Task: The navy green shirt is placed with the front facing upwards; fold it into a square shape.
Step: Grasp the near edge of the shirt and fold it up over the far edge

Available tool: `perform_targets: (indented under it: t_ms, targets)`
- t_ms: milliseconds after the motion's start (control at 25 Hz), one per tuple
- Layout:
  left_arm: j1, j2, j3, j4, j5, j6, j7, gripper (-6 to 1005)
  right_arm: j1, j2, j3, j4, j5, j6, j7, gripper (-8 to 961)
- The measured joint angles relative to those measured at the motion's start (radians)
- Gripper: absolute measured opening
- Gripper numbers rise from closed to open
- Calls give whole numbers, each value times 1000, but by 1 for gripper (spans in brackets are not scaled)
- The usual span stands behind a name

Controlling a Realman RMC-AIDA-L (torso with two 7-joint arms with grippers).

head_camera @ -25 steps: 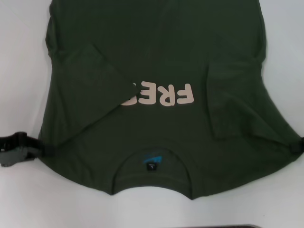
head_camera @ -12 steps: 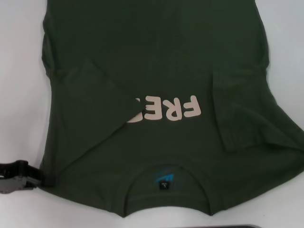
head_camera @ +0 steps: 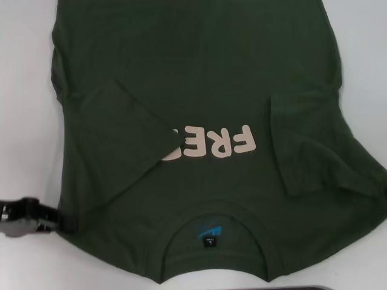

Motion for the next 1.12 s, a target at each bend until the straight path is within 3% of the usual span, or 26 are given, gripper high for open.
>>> perform_targets:
  t_ms: [120,160,480,760,1120]
  targets:
    - [-9,1,-4,1,-7,7,2,56,24,-3,0,-5,31,-17,-6,11]
    - [-61,-1,-8,0,-13,10,-1,56,36,-4,-1,-6,38,-20,-7,11]
    - [-207,-14,-14,-9,-49,-65,-39,56,145,-6,5,-5,80,-9,10,11]
    - [-294,-33,-36,-11,-81,-264,-77,56,217,7,5,1,149,86,51,10]
    - [-351,-57,-30,-52,-173,-551,-77,57,245,7,7,2,235,268,76,10]
